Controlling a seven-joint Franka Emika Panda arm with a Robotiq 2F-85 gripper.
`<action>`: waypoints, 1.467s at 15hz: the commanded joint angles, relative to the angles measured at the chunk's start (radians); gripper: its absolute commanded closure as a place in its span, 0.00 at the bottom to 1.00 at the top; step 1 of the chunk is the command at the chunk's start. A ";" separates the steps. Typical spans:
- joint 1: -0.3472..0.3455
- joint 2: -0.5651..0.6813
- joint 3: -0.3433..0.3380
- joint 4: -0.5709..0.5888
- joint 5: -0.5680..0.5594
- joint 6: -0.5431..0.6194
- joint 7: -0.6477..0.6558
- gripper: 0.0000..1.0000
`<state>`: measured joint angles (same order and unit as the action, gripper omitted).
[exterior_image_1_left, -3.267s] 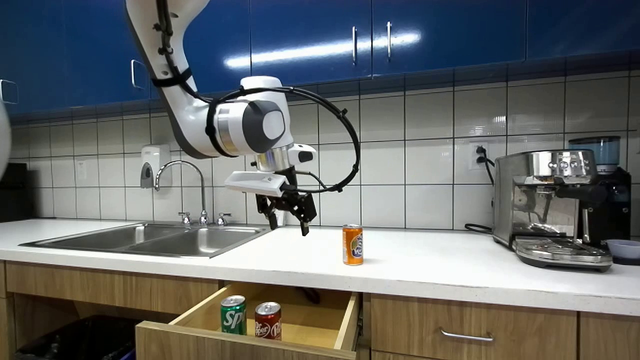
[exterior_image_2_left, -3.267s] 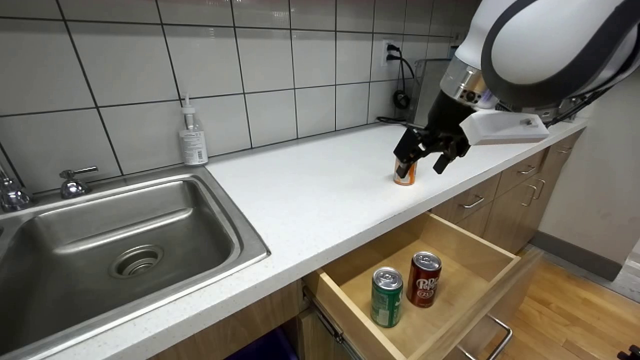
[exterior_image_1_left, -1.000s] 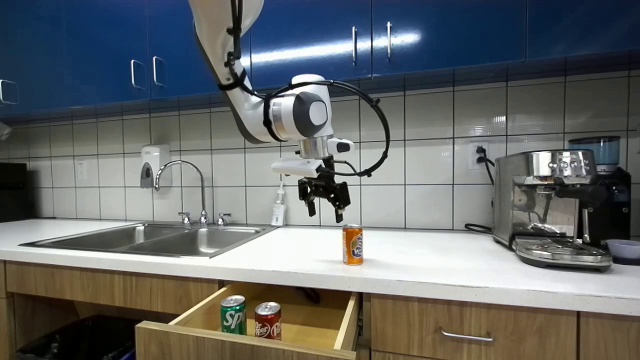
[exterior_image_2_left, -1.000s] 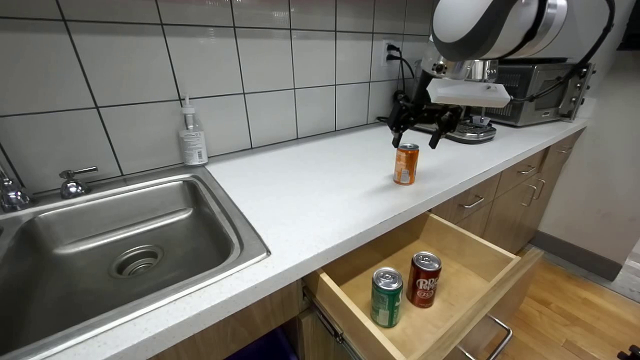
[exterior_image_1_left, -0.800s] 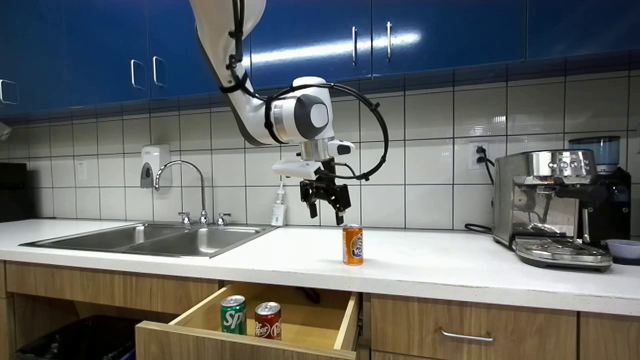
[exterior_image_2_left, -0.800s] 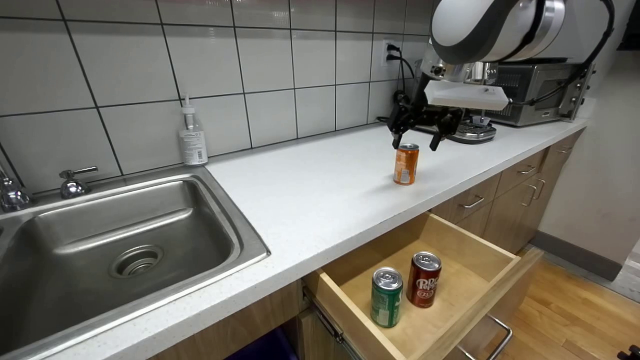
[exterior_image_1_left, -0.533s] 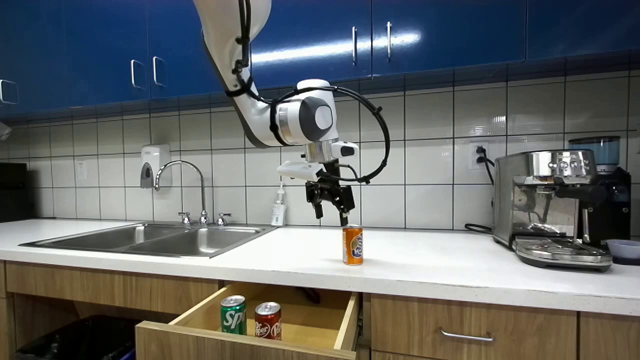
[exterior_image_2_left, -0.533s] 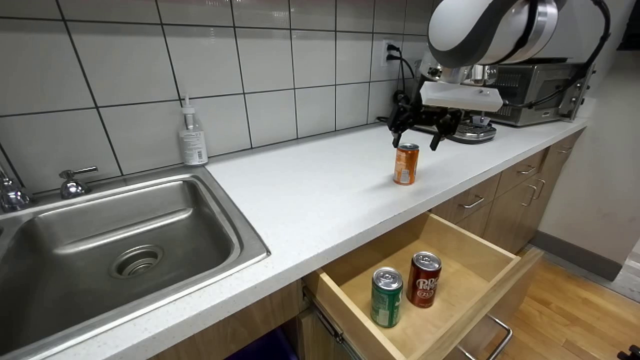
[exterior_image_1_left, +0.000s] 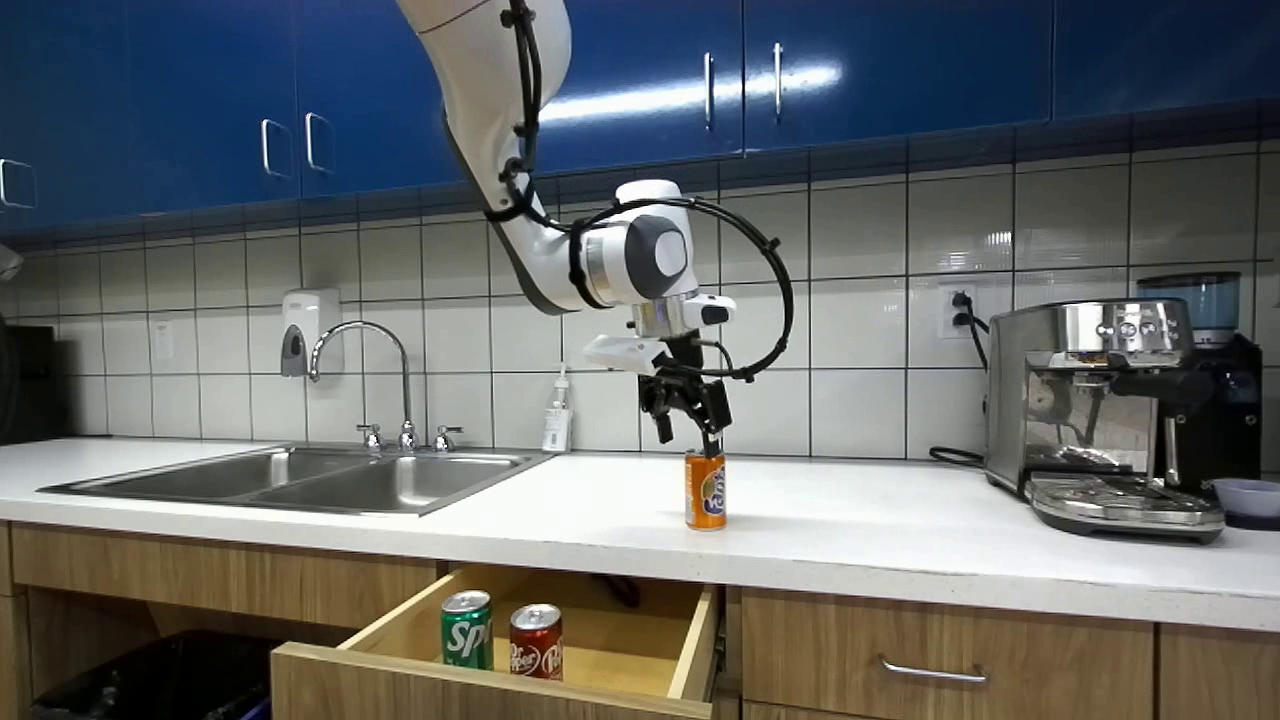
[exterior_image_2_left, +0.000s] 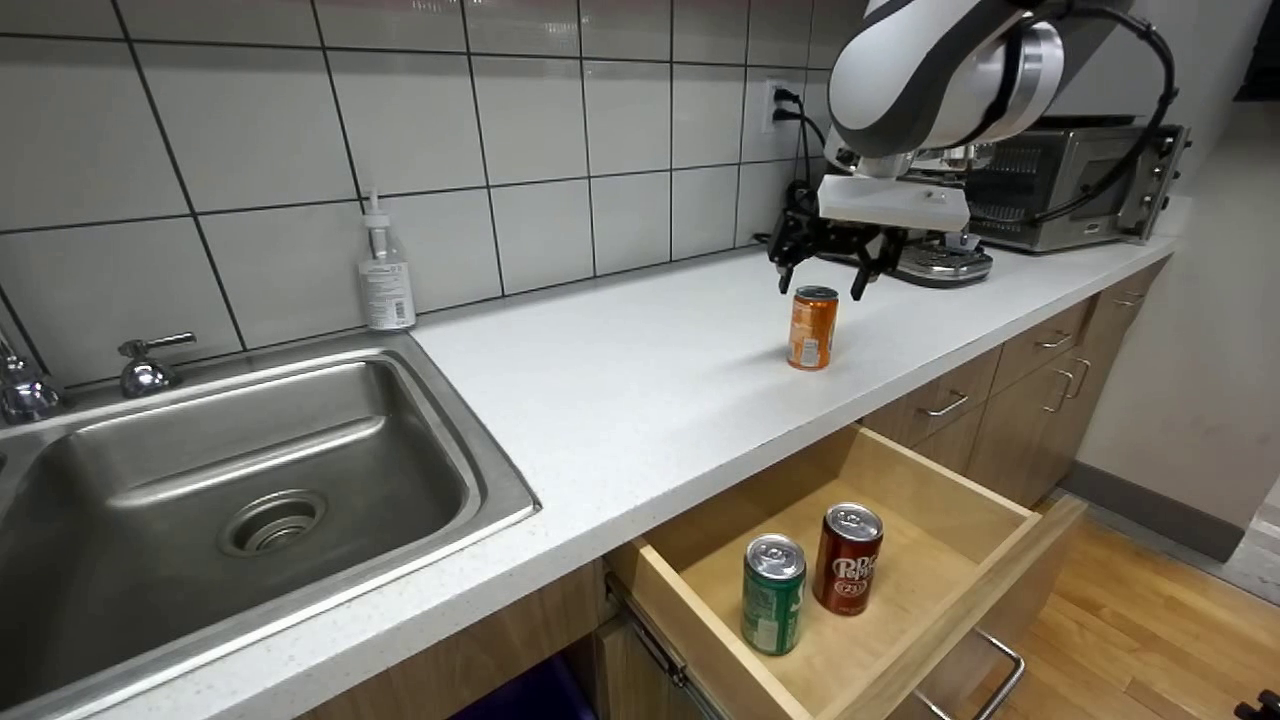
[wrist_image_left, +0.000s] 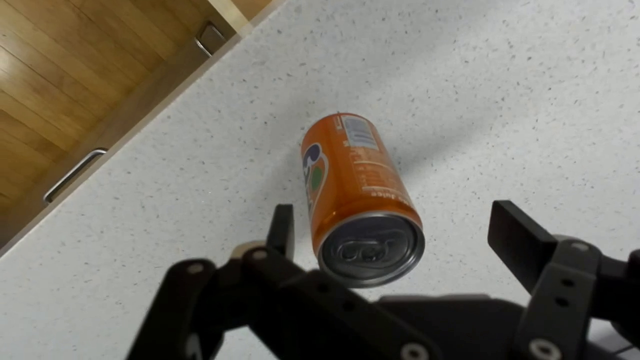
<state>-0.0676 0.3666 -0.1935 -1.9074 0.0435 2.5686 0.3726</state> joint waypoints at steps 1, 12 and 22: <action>0.002 0.058 -0.013 0.093 -0.012 -0.054 0.039 0.00; -0.003 0.113 -0.024 0.166 -0.010 -0.153 0.047 0.00; -0.006 0.135 -0.029 0.193 -0.007 -0.179 0.048 0.25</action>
<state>-0.0678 0.4874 -0.2239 -1.7554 0.0435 2.4307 0.3963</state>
